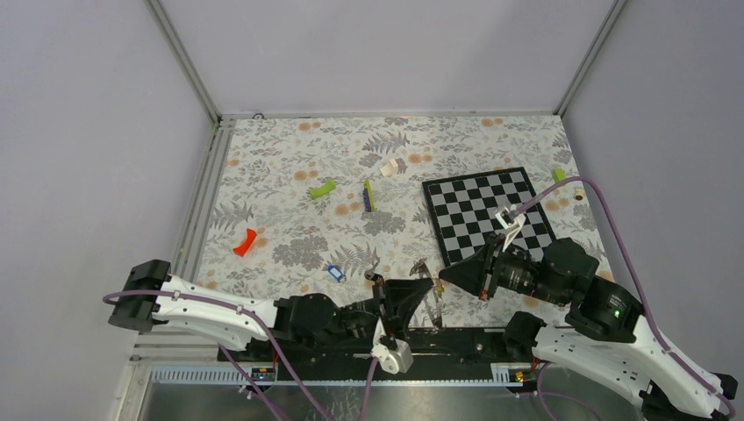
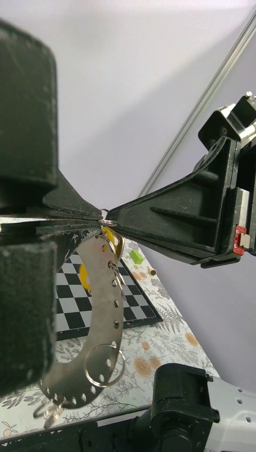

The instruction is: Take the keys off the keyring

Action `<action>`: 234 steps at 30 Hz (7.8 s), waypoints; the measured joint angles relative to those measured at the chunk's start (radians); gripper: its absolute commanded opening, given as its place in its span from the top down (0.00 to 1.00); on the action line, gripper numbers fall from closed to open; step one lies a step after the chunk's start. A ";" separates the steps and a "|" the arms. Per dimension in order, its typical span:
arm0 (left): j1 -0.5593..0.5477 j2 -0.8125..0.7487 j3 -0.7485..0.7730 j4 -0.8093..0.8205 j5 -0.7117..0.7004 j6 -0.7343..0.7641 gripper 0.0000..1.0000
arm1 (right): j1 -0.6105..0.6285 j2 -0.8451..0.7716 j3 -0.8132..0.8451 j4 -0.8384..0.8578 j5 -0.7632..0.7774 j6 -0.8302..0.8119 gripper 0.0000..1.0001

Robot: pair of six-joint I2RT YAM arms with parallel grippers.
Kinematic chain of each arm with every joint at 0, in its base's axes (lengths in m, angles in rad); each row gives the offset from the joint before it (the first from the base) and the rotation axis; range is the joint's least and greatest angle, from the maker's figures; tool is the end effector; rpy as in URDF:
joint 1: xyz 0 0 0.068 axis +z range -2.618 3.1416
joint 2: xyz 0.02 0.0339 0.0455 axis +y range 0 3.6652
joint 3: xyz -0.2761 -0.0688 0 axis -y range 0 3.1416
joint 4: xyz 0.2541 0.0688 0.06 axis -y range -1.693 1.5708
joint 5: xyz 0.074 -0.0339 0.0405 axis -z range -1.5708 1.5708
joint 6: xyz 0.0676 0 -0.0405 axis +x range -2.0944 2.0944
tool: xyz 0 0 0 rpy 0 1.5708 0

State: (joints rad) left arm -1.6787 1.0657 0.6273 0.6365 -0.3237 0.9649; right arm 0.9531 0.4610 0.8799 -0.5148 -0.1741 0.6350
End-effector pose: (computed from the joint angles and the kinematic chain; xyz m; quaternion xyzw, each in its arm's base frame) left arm -0.0085 -0.2780 0.3288 0.5754 0.2749 -0.1710 0.7510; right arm 0.0602 0.1049 0.3810 -0.1745 0.7188 0.5228 0.4236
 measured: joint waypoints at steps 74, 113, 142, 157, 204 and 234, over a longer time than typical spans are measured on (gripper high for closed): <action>-0.064 -0.001 0.051 0.078 -0.053 0.426 1.00 | 0.001 -0.150 -0.122 0.325 -0.071 0.026 1.00; -0.070 -0.100 0.019 0.024 -0.035 0.287 1.00 | 0.000 -0.190 -0.122 0.383 -0.053 -0.077 0.76; -0.070 -0.129 0.317 -0.406 0.251 -0.066 1.00 | 0.000 -0.259 -0.111 0.296 -0.114 -0.458 0.61; -0.070 -0.142 0.249 -0.127 -0.127 -0.610 1.00 | 0.000 -0.293 -0.100 0.254 -0.123 -0.484 0.61; 0.473 -0.113 0.185 -0.164 0.486 -1.254 1.00 | 0.000 -0.268 -0.285 0.661 -0.278 -0.237 0.71; 0.547 0.023 0.219 0.114 0.814 -1.424 1.00 | 0.000 -0.132 -0.407 0.816 -0.264 -0.174 0.72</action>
State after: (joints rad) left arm -1.1320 1.0889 0.8463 0.7506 0.4908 -0.4587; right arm 0.9527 0.3290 0.4728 0.3016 -0.4377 0.4614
